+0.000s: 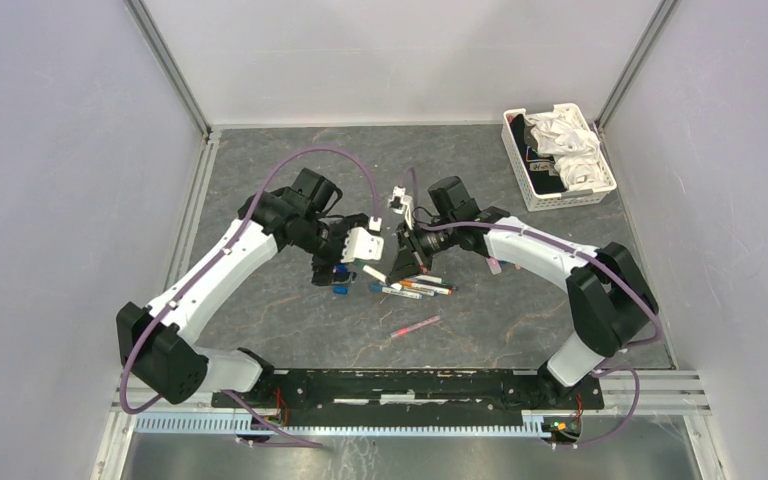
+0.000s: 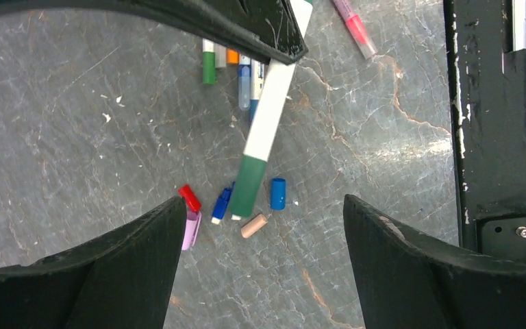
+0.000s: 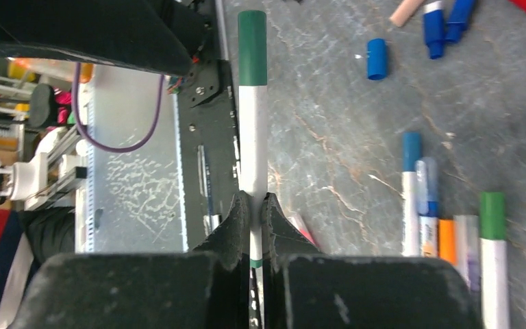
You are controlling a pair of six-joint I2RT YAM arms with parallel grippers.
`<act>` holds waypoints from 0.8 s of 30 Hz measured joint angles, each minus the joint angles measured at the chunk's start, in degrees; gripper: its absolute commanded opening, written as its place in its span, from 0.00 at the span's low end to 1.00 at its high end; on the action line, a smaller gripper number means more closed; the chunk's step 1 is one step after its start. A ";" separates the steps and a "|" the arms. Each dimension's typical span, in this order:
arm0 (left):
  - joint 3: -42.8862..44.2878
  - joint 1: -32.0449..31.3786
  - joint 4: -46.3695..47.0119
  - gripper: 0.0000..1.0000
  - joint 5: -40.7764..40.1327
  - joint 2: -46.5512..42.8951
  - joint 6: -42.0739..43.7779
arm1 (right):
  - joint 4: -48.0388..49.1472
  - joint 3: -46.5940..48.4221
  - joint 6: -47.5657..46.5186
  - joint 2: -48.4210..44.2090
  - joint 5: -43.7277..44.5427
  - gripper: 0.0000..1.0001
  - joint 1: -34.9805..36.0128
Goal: Open the pen caps
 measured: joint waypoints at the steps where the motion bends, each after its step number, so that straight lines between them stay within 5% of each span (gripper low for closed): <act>1: -0.15 -0.42 -0.11 0.83 0.11 -0.04 0.52 | -0.33 0.28 0.04 0.42 -1.01 0.00 0.26; 5: -0.61 -1.22 -0.50 0.66 0.04 -0.02 1.53 | -1.27 1.86 0.00 2.40 -3.10 0.00 0.85; 16: -2.34 -2.14 -0.94 0.45 -1.77 0.66 4.04 | -2.43 4.39 0.00 3.58 -5.88 0.00 1.03; 20: -2.34 -2.45 -0.90 0.26 -1.77 0.66 4.07 | -2.54 5.09 0.28 4.52 -6.58 0.01 1.07; 22: -2.34 -2.51 -0.87 0.05 -1.86 0.68 4.07 | -2.56 5.35 0.46 5.05 -6.88 0.09 1.27; 24: -2.34 -2.62 -1.60 0.02 -2.16 0.72 4.52 | -2.80 5.81 0.81 5.75 -6.97 0.20 1.36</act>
